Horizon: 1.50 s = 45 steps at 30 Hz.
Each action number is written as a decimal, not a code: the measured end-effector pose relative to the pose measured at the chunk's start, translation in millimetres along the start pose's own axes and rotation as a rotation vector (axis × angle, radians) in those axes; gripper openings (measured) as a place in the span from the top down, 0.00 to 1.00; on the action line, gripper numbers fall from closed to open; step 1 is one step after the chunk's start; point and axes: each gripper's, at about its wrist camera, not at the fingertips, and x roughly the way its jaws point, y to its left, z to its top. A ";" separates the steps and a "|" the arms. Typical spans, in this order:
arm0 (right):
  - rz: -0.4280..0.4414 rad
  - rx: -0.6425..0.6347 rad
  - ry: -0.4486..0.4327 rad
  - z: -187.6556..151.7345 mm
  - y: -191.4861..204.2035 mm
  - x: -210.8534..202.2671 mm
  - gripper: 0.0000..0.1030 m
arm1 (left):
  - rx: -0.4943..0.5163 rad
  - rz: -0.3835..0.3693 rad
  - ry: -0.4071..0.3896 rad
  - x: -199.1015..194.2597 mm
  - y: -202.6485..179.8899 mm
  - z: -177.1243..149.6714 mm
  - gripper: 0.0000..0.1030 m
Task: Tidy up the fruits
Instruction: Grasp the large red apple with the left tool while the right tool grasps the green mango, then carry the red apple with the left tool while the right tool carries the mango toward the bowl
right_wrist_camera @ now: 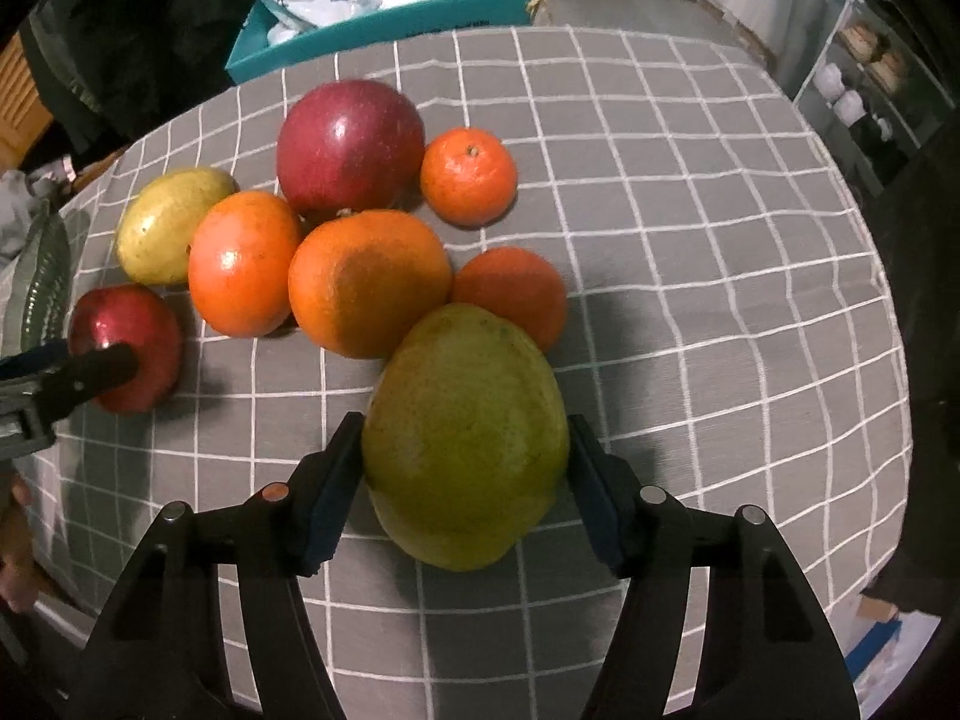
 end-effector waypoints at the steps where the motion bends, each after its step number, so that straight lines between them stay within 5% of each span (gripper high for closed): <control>1: -0.004 -0.003 -0.009 -0.8 -1.0 -3.3 0.37 | 0.003 -0.002 0.004 2.4 -1.5 0.0 0.05; 7: -0.048 -0.043 -0.064 2.8 3.4 -15.8 0.37 | 0.028 -0.014 0.027 10.9 -7.8 -2.0 0.26; 22: -0.085 -0.094 -0.134 17.0 19.7 -26.1 0.37 | 0.051 0.023 -0.050 -8.3 -3.6 -12.3 0.26; 45: -0.141 -0.182 -0.269 33.7 49.8 -63.8 0.37 | 0.045 0.102 -0.292 -97.3 17.9 -13.3 0.26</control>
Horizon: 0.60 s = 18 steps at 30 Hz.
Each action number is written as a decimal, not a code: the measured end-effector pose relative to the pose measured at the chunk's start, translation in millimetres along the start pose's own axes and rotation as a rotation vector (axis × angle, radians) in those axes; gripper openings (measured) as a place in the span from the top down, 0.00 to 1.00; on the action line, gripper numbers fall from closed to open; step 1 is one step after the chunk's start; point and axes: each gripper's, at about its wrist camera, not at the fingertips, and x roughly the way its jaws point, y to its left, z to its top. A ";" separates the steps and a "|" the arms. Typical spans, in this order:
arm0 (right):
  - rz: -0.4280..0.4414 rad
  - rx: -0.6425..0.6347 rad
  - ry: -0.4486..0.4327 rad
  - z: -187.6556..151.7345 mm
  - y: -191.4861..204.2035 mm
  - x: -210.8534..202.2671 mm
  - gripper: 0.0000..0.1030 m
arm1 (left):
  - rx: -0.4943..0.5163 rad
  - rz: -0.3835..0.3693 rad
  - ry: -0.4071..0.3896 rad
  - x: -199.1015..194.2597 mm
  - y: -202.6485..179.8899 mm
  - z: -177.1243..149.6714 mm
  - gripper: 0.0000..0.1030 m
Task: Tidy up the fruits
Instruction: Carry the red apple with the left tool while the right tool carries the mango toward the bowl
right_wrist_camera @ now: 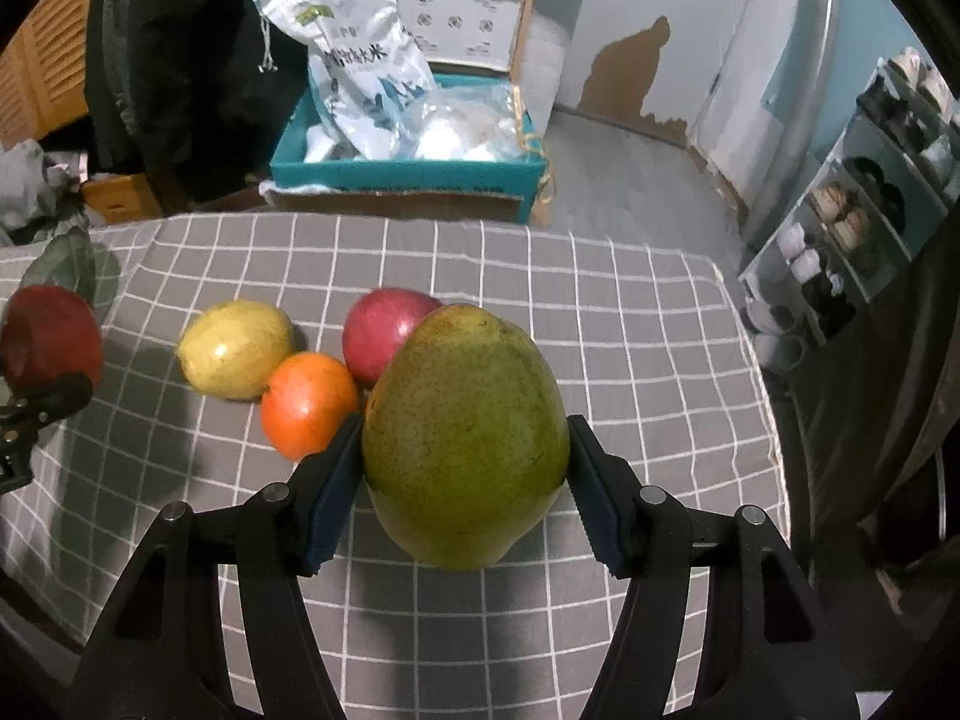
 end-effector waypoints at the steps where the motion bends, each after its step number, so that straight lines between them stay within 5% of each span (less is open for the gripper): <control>1: -0.001 -0.004 -0.005 1.8 1.3 -1.7 0.37 | 0.001 0.004 -0.011 -3.8 1.2 1.1 0.26; 18: 0.056 -0.036 -0.120 36.1 38.6 -41.3 0.37 | -0.057 0.032 -0.156 -66.8 44.2 5.4 0.26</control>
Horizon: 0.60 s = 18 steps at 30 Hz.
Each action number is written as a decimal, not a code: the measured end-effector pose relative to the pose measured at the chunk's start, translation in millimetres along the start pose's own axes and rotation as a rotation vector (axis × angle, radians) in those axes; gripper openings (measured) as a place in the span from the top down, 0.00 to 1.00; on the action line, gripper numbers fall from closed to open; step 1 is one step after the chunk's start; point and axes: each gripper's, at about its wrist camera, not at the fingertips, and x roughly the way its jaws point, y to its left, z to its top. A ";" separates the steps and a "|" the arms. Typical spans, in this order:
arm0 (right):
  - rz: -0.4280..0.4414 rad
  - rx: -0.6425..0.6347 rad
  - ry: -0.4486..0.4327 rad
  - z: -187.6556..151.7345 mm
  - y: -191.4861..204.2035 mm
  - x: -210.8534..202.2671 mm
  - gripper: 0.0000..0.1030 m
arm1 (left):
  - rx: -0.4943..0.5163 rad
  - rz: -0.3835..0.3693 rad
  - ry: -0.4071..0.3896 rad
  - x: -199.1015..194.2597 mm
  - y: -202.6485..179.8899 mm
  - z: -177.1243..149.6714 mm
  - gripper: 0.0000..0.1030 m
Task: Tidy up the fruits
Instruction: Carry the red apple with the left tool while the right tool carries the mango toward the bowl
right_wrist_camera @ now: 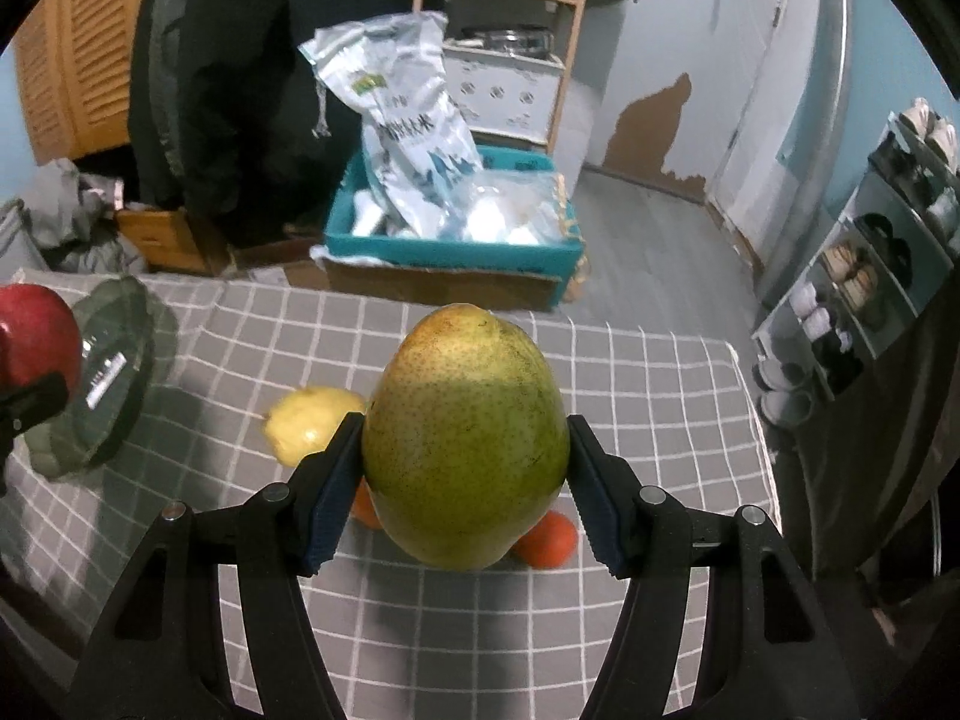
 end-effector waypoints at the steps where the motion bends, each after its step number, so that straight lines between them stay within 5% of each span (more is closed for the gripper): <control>1: 0.004 -0.002 -0.007 2.0 2.8 -2.2 0.37 | -0.003 0.001 -0.005 -2.2 2.1 0.7 0.26; 18: 0.112 -0.057 -0.121 44.0 64.6 -41.7 0.37 | -0.050 0.067 -0.106 -39.8 49.3 6.8 0.26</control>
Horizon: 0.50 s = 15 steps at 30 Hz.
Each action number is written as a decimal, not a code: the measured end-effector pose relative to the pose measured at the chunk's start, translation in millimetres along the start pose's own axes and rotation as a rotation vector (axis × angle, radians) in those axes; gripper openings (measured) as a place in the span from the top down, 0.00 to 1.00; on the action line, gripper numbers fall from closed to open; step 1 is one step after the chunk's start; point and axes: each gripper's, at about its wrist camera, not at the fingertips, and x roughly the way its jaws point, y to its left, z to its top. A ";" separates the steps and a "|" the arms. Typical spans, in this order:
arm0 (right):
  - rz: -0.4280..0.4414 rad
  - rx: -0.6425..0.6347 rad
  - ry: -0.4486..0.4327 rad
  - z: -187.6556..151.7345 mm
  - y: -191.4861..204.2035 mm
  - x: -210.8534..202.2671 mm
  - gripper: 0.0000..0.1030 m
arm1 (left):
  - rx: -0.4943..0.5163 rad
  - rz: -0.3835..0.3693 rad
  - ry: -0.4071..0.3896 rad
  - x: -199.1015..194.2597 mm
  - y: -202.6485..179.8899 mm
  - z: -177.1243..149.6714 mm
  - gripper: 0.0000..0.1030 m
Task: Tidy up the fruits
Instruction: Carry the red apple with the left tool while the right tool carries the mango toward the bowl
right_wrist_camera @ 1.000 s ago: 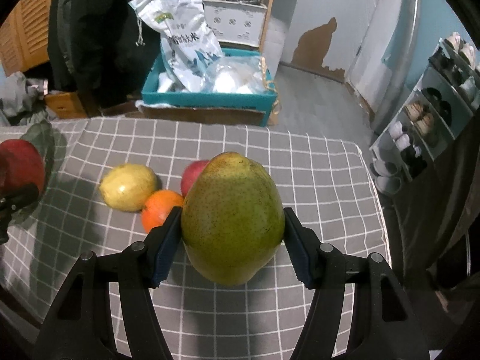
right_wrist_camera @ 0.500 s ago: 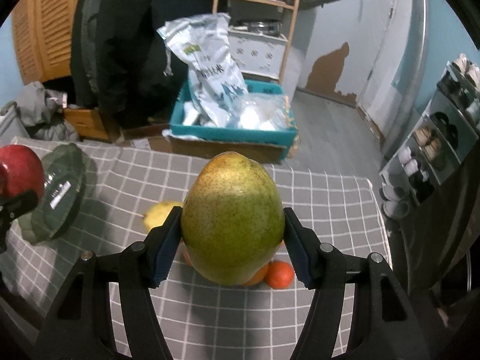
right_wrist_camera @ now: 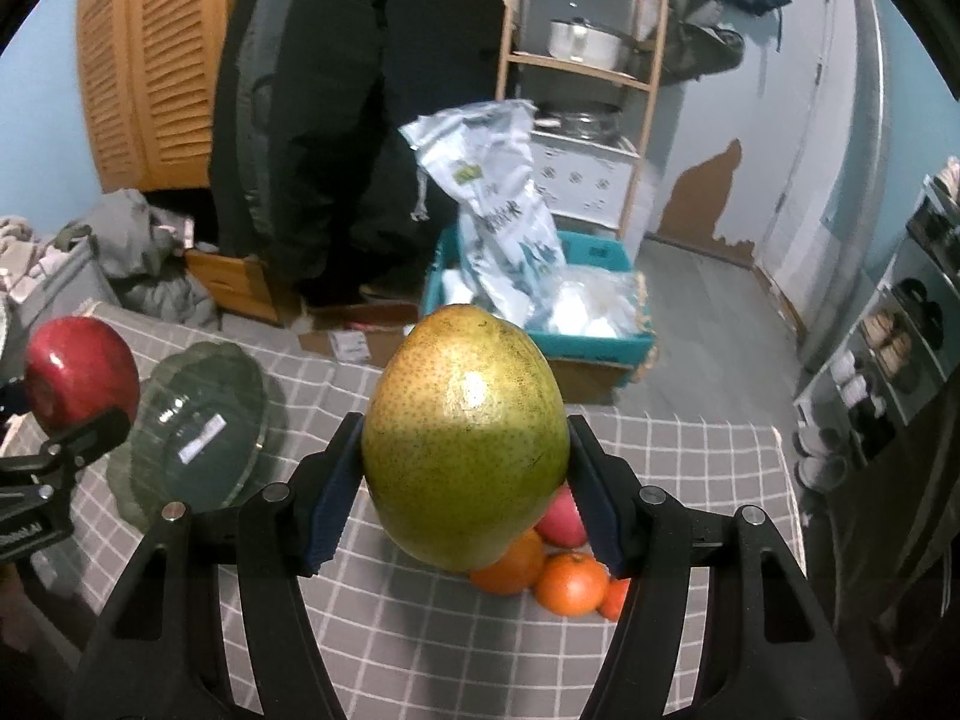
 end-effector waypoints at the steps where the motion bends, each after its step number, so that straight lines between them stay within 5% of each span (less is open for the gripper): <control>1: 0.005 -0.004 0.000 2.0 3.4 0.5 0.37 | -0.004 0.004 -0.001 -0.7 3.5 -0.6 0.26; 15: 0.102 -0.065 -0.015 30.9 67.7 11.9 0.37 | -0.087 0.070 -0.011 -10.0 59.5 -2.2 0.26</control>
